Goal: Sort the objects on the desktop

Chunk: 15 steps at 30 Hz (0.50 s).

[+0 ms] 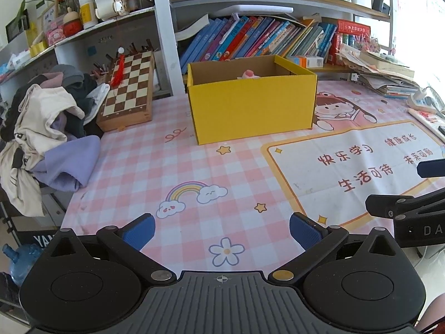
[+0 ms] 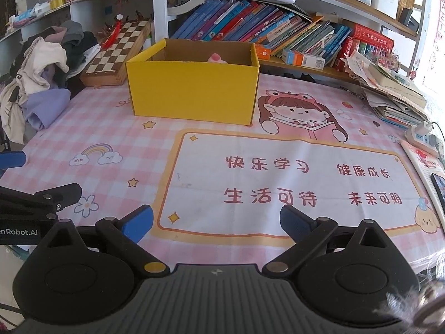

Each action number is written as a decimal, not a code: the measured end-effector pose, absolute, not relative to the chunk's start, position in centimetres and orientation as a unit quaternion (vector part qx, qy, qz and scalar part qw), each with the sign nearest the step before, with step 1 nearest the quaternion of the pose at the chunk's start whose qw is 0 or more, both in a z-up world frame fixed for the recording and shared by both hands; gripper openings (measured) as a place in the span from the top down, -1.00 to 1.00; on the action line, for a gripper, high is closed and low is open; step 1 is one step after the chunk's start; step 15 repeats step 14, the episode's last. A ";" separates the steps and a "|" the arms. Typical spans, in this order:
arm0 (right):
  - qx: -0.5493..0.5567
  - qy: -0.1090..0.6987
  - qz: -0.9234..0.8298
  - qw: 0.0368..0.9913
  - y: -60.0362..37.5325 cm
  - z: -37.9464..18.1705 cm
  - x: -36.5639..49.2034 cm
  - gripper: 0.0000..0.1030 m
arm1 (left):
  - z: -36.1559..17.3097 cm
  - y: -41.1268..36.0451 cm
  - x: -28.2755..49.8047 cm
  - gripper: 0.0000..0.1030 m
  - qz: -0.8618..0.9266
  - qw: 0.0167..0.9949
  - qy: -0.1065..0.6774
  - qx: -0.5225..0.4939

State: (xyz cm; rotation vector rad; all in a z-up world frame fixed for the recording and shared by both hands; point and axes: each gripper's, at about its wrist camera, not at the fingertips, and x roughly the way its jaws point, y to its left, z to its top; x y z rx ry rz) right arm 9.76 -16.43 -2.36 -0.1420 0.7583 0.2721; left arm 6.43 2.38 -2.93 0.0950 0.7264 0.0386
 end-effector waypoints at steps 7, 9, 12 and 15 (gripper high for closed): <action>-0.074 0.373 0.133 0.915 -16.0 -2.5 9.9 -0.91 | -3.1 2.6 6.4 -1.00 0.019 0.934 0.355 0.037; -0.077 0.375 0.133 0.914 -15.9 -2.5 10.0 -0.92 | -3.1 2.6 6.5 -1.00 0.020 0.934 0.356 0.035; -0.084 0.378 0.134 0.912 -15.8 -2.5 10.2 -0.91 | -3.2 2.7 6.8 -1.00 0.022 0.934 0.356 0.028; -0.087 0.378 0.135 0.912 -15.8 -2.4 10.5 -0.91 | -3.1 2.7 7.0 -1.00 0.023 0.934 0.356 0.022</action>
